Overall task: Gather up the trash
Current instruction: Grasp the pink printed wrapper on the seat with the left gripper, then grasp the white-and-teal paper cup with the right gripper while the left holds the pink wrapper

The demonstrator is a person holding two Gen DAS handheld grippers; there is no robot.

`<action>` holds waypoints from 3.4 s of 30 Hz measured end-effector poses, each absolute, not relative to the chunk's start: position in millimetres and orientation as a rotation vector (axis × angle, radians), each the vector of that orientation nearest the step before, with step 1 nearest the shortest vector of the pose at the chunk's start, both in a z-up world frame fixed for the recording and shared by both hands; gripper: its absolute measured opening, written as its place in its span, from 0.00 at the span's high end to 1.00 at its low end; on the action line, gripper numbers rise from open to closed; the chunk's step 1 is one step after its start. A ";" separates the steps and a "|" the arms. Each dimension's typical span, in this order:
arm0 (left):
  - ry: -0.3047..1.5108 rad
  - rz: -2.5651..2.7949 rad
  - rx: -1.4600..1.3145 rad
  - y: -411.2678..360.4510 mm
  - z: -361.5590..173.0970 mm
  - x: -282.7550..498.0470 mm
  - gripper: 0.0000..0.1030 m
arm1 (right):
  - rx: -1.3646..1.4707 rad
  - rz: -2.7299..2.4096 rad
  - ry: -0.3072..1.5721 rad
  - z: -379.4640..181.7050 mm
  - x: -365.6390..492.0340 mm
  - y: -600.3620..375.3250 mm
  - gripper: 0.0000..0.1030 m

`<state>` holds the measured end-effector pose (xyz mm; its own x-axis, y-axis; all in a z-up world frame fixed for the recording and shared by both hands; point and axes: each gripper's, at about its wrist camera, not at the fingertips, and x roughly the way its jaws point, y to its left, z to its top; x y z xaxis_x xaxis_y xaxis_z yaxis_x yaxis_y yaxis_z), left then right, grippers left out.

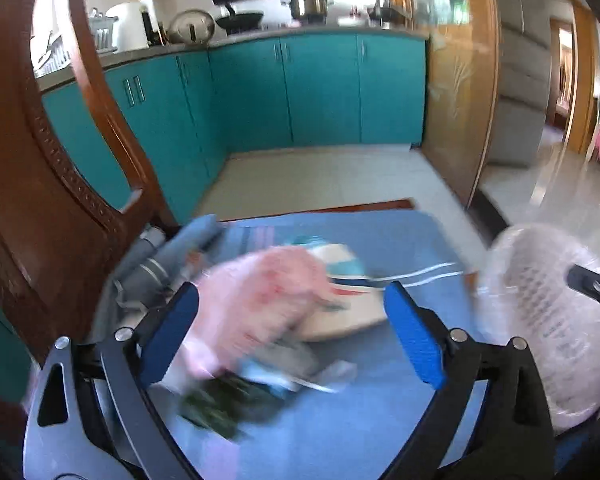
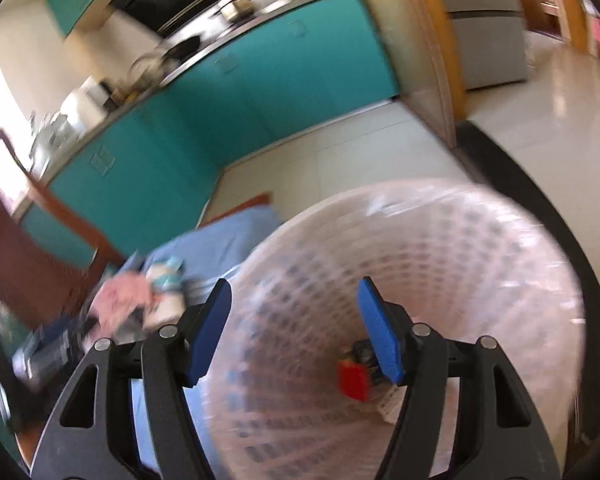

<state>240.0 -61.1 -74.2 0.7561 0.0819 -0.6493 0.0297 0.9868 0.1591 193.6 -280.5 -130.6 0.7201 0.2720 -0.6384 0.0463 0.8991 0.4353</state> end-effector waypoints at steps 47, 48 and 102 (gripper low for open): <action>0.849 -0.008 0.072 15.7 -126.9 125.2 0.89 | 0.091 0.419 0.857 -133.3 243.6 -82.6 0.37; 0.857 -0.006 0.066 18.8 -129.5 125.7 0.89 | 0.088 0.425 0.859 -133.4 246.6 -78.4 0.37; 0.818 0.006 -0.043 45.2 -132.1 128.4 0.33 | -0.284 0.249 0.711 -157.1 266.6 -10.7 0.97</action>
<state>128.4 45.2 -132.1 0.6837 -0.0113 -0.7297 -0.0220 0.9991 -0.0361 266.6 -10.7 -157.1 0.7310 0.1270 -0.6705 -0.3187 0.9323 -0.1708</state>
